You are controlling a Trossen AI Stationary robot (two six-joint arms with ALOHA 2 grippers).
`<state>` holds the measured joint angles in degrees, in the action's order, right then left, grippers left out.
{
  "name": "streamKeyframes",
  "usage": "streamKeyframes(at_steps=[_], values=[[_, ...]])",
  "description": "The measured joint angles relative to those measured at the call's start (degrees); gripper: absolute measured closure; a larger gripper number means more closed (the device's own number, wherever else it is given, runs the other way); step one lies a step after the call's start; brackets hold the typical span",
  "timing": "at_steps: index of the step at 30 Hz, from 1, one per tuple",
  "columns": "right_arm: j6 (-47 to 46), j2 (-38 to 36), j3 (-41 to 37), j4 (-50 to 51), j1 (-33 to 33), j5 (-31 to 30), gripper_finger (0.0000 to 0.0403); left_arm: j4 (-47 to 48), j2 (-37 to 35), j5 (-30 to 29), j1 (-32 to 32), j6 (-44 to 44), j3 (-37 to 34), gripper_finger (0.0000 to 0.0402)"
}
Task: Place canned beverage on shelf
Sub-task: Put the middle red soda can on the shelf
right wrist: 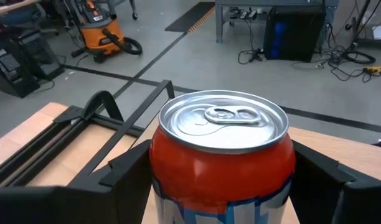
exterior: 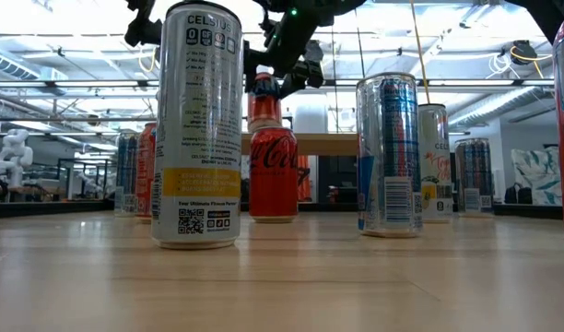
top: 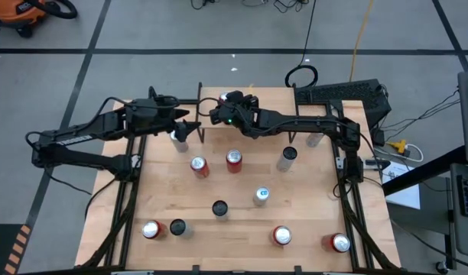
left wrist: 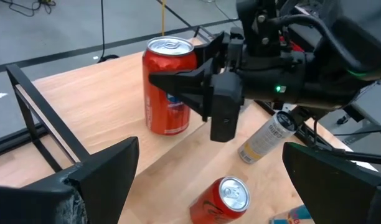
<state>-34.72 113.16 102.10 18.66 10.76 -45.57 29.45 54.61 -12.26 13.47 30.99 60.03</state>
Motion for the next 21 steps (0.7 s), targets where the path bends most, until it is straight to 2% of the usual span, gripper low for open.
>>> streamKeyframes(at_steps=[21], values=[[1.5,-0.1,-0.1,-0.5,-0.6,2.1,0.0126,0.0,0.2,0.0,0.0,0.1,0.0,0.0002]])
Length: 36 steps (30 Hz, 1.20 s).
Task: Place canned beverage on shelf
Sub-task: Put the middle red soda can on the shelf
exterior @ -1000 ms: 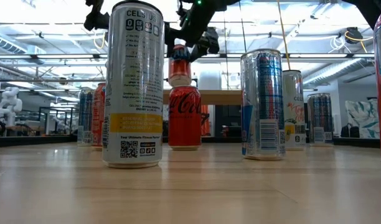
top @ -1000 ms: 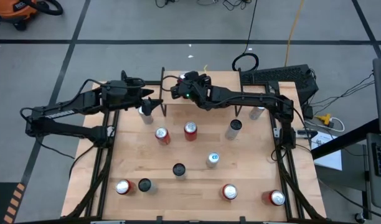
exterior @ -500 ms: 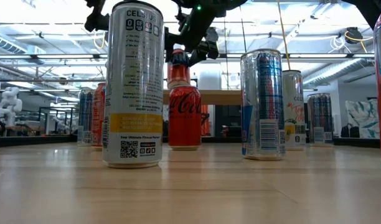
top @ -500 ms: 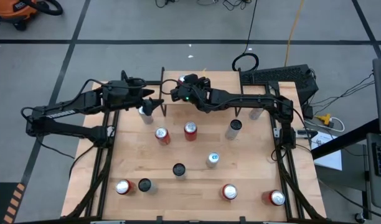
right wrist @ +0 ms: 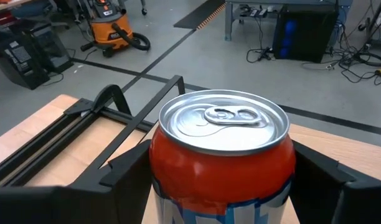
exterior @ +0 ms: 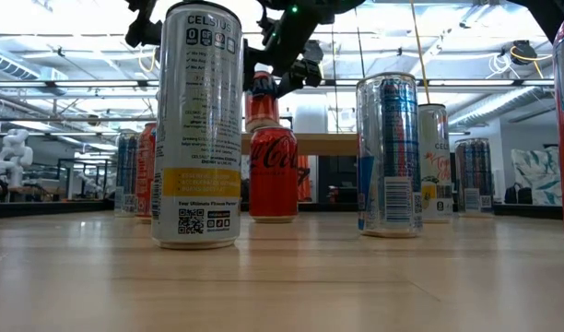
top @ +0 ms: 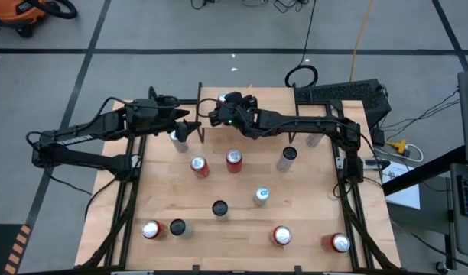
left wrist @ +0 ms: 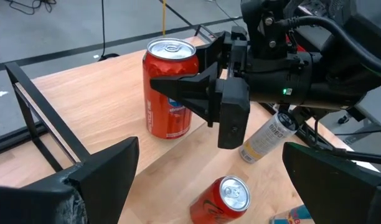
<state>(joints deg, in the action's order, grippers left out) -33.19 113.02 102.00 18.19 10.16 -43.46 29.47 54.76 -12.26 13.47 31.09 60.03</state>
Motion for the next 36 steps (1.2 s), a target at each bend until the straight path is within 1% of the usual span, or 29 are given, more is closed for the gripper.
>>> streamKeyframes(at_steps=[6,10,13,16,20,23,26,32,36], values=[[1.4,0.0,-0.1,-0.1,-0.1,-1.6,0.0126,0.1,0.0,0.0,0.0,0.0,0.0,0.0002],[2.3,0.0,-0.1,-0.8,0.0,-1.6,0.0126,0.1,0.0,0.0,0.0,-0.2,0.0,0.0002],[3.7,0.1,-0.2,-2.3,0.0,-2.9,0.0126,0.2,0.0,0.0,0.0,-0.2,0.0,0.0002],[6.1,0.1,-0.2,-5.3,0.5,-3.0,0.0126,0.2,0.0,0.0,0.0,-0.4,0.0,0.0002],[7.5,0.1,-0.2,-8.2,2.1,-3.0,0.0126,0.2,0.0,0.0,0.0,-0.4,0.0,0.0002],[7.2,0.1,-0.2,-8.9,3.9,-3.0,0.0126,0.2,0.0,0.0,0.0,-0.3,0.0,0.0002],[6.4,0.1,-0.2,-11.8,6.2,-2.8,0.0126,0.2,0.0,0.0,0.0,-0.4,0.0,0.0002],[7.0,0.1,-0.2,-18.9,11.3,2.1,0.0126,0.2,0.3,0.0,0.0,-0.5,0.0,0.0002],[8.3,0.1,-0.1,-18.8,11.3,6.3,0.0126,0.2,0.6,0.0,0.0,-0.5,0.0,0.0002]])
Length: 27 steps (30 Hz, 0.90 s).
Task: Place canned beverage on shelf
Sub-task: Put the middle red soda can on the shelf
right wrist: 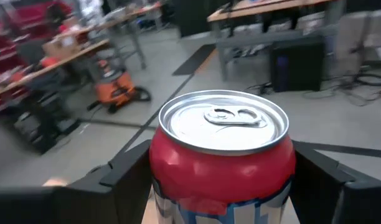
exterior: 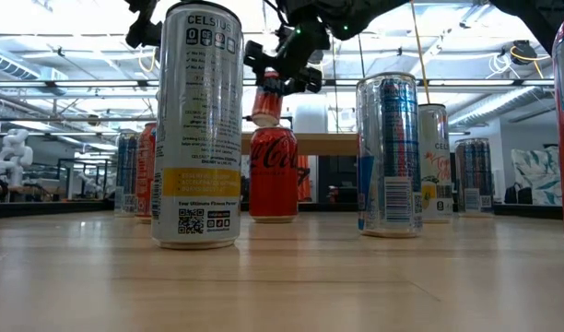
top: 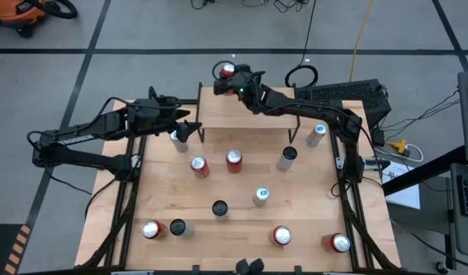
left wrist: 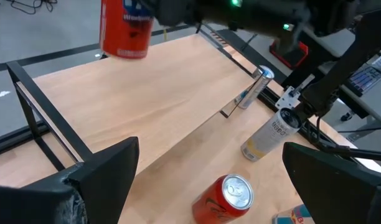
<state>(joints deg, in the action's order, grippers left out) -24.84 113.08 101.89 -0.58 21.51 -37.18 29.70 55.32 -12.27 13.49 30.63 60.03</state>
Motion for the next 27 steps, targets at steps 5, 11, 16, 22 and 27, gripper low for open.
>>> streamKeyframes(at_steps=[5,11,16,22,27], values=[[0.2,0.0,0.0,2.1,-2.3,0.7,0.0126,0.0,0.2,-0.1,0.0,0.0,0.0,0.0002],[1.6,0.1,-0.3,1.9,-3.5,-3.3,0.0126,0.0,0.2,-0.2,0.0,-1.1,0.0,0.0002],[0.0,0.3,-1.0,2.3,-5.1,-3.4,0.0126,0.2,0.2,-0.2,0.0,-1.4,0.0,0.0002],[1.6,0.3,-1.0,2.1,-7.2,-3.6,0.0126,0.4,0.2,-0.2,0.0,-1.4,0.0,0.0002],[4.9,0.3,-1.1,2.0,-8.1,-5.1,0.0126,0.4,0.2,-0.1,0.0,-1.4,0.0,0.0002]])
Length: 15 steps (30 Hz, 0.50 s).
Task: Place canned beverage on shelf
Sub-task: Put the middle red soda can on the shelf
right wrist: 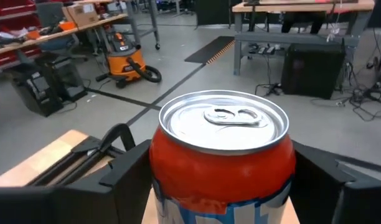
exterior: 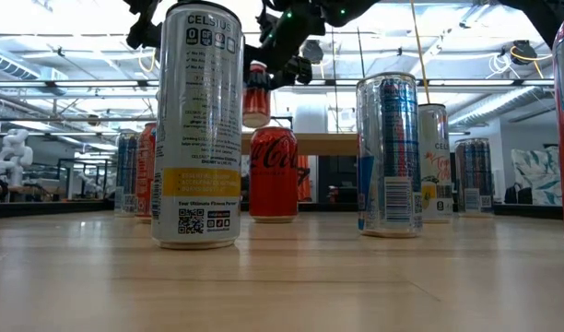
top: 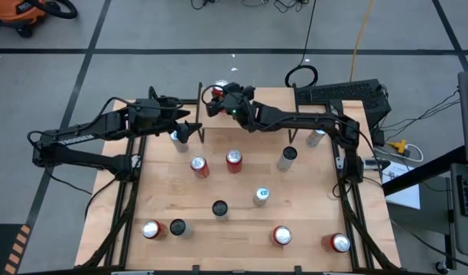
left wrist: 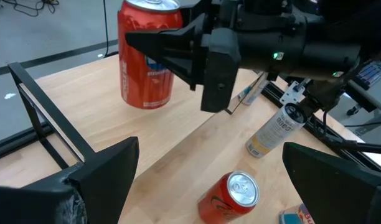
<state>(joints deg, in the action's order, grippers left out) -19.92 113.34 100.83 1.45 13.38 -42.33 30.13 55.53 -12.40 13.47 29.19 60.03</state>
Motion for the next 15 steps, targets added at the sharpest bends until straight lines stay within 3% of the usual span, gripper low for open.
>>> streamKeyframes(at_steps=[6,9,15], values=[[1.1,0.0,0.0,0.0,-0.1,-0.4,0.0126,1.2,0.0,0.2,0.0,-0.1,0.0,0.0002],[0.7,0.2,0.0,-0.1,-0.1,-4.8,0.0126,2.6,0.0,0.2,0.0,-0.1,0.0,0.0002],[-5.2,0.3,-4.4,-5.6,0.0,-5.9,0.0126,4.5,0.0,1.0,0.0,0.0,0.0,0.0002]])
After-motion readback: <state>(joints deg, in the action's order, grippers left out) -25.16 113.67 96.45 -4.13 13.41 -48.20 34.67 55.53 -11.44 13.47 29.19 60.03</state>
